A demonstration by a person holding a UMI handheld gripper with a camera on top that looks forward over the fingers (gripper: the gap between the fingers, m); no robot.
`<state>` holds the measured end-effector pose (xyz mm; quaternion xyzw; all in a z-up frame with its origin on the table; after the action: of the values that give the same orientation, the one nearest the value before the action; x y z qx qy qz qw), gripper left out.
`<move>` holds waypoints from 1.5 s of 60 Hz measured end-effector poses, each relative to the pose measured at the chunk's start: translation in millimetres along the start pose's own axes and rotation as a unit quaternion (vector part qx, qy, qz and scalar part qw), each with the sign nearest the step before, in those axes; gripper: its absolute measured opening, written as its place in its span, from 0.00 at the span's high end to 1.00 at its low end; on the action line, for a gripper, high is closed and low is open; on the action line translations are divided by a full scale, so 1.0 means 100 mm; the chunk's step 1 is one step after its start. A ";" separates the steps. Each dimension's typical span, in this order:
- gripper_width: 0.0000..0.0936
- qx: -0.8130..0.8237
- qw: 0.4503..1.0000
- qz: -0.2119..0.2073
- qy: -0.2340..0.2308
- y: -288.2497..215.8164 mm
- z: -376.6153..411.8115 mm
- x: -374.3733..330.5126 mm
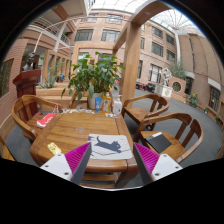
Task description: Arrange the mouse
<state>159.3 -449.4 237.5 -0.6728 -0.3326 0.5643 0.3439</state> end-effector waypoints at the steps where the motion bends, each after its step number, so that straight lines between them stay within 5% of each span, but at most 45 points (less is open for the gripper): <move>1: 0.09 0.000 1.000 0.001 0.000 0.02 0.03 0.01; 18: 0.09 -0.003 0.998 0.067 -0.022 0.83 0.33 0.59; 33: 0.09 -0.035 0.986 0.106 -0.122 1.49 1.42 1.07; 48: 0.08 -0.075 0.975 0.075 -0.196 1.40 2.63 1.47; 76: 0.09 -0.075 0.977 0.072 -0.186 0.92 3.32 2.36; 80: 0.16 -0.072 0.979 0.072 -0.179 0.87 3.33 2.45; 88: 0.48 -0.072 0.980 0.064 -0.176 0.83 3.44 2.48; 90: 0.48 -0.073 0.981 0.059 -0.168 0.83 3.43 2.49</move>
<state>-139.3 -256.2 -7.1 -0.6100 -0.3855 0.6632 0.1988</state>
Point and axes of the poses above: the point between the fingertips, and its own axes, seen from behind it with the camera up: z to the left, y down, x forward, the way the camera looks, the point moved 1 cm from there along -x, backward, against the way the camera looks, and after that the axes turned 8 degrees about z, right-handed, at the moved point
